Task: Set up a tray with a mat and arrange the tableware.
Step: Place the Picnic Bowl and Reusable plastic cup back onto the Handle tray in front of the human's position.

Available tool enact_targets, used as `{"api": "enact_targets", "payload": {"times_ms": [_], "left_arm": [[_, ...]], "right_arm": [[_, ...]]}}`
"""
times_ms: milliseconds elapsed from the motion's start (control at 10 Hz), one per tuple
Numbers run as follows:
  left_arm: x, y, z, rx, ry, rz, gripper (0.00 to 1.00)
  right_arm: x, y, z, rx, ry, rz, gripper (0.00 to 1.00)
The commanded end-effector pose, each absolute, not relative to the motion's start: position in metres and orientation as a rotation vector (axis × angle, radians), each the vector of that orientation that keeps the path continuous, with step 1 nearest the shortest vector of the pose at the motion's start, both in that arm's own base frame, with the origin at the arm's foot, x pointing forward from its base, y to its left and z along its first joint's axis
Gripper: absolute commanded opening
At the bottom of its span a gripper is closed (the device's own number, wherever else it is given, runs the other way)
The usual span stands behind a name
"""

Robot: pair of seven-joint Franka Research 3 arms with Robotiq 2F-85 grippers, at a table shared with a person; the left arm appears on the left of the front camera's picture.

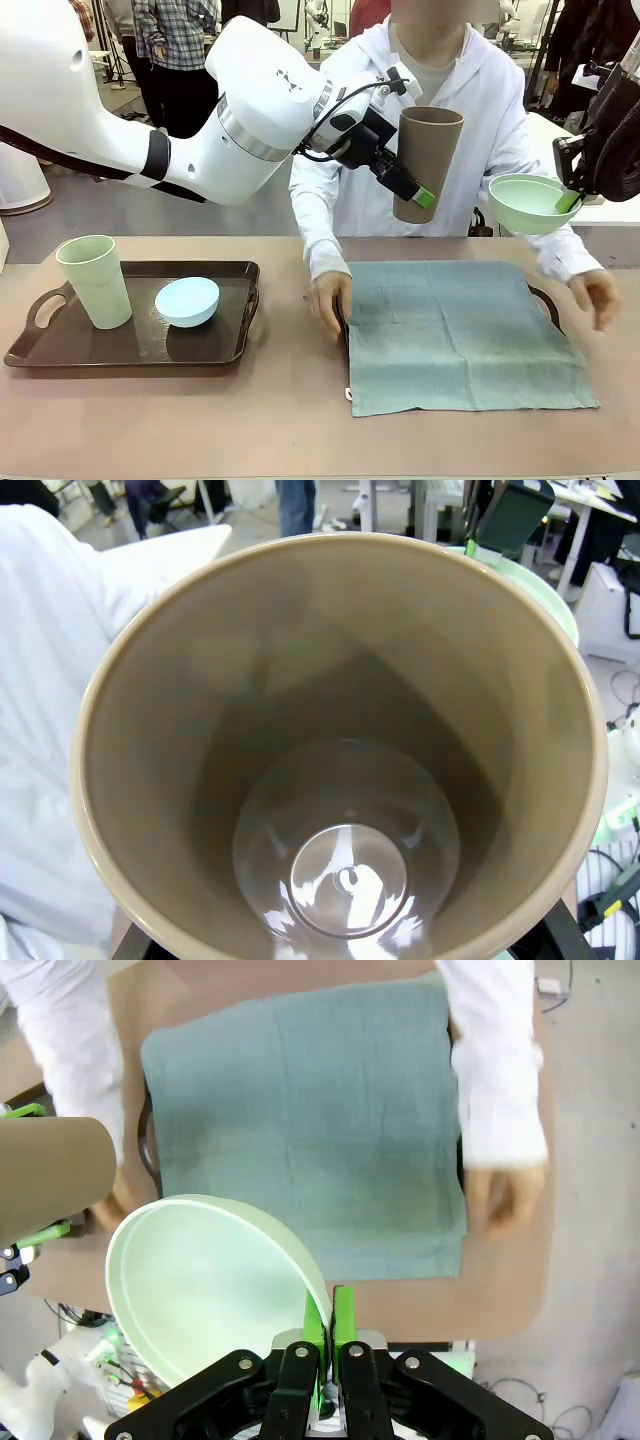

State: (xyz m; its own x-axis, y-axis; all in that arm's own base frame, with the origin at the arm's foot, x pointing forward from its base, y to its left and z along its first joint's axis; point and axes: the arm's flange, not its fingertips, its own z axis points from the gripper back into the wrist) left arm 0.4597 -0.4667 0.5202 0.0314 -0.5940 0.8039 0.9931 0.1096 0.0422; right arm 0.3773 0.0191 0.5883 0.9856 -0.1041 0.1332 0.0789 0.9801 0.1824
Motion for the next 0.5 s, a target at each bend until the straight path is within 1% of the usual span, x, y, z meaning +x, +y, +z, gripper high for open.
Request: {"api": "enact_targets", "payload": {"times_ms": [0,400], "left_arm": [[0.4598,-0.4654,0.5224,-0.661,-0.79,-1.374,0.42],[0.4598,-0.4654,0.5224,-0.661,-0.79,-1.374,0.42]], "right_arm": [[0.3765,0.0194,0.5851,0.177,-0.141,-0.09,0.0],[0.3765,0.0194,0.5851,0.177,-0.141,-0.09,0.0]]}}
